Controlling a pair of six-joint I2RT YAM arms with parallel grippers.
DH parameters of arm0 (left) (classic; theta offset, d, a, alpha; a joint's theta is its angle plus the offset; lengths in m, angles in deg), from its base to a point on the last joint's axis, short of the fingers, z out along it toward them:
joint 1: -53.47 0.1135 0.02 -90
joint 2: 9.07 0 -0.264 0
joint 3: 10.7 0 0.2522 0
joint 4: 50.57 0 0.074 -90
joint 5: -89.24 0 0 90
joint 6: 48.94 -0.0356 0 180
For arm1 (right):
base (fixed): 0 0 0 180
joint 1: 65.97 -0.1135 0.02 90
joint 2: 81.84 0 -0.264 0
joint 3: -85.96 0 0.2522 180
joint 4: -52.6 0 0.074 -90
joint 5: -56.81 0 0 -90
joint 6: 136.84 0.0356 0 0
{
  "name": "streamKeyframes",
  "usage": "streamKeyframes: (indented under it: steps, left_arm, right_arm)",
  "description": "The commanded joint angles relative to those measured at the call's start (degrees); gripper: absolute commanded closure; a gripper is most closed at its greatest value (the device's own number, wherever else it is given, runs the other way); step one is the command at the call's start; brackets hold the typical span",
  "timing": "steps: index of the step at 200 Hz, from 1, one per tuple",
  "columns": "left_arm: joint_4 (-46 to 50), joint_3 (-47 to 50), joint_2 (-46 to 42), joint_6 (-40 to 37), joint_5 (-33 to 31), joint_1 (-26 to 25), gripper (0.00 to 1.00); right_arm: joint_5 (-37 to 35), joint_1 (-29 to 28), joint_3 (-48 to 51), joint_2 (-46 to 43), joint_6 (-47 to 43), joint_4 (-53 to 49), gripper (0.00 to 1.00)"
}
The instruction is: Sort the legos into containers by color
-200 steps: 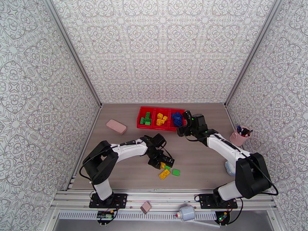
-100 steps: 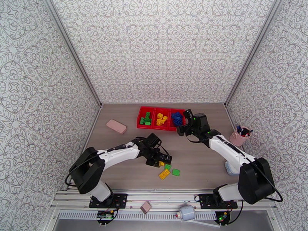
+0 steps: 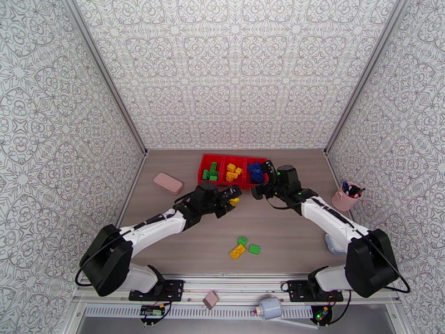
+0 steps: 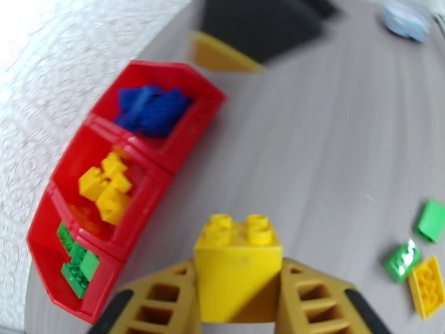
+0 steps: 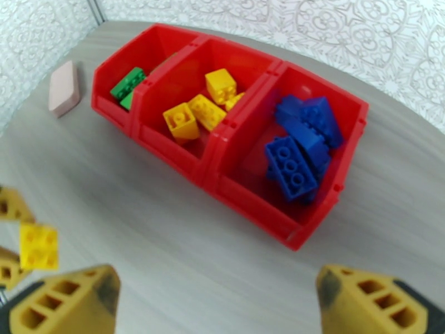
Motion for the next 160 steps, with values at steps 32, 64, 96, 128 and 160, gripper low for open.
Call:
streamKeyframes:
  steps: [32, 64, 96, 128, 160]
  left_arm:
    - [-11.92, -11.33, 12.01, 12.12, -11.57, 2.74, 0.76]
    - [-8.95, -19.87, 19.53, 12.23, -13.03, 4.49, 0.76]
    - [-5.71, -28.32, 27.66, 12.59, -12.85, 6.25, 0.75]
    - [-1.28, -35.54, 33.48, 13.65, -11.44, 7.93, 0.7]
    - [1.22, -39.56, 36.72, 14.85, -10.07, 9.21, 0.65]
  right_arm:
    - [0.86, -1.07, 0.18, 0.12, -0.38, -0.64, 0.03]
    - [0.4, -1.16, 0.66, -0.41, -0.38, -0.95, 0.03]
    - [-0.25, -1.16, 0.9, -0.81, -0.62, -1.58, 0.03]
    - [-1.09, -1.19, 1.08, -1.47, -0.82, -2.35, 0.03]
    - [-1.4, -1.16, 1.3, -1.63, -0.82, -2.35, 0.03]
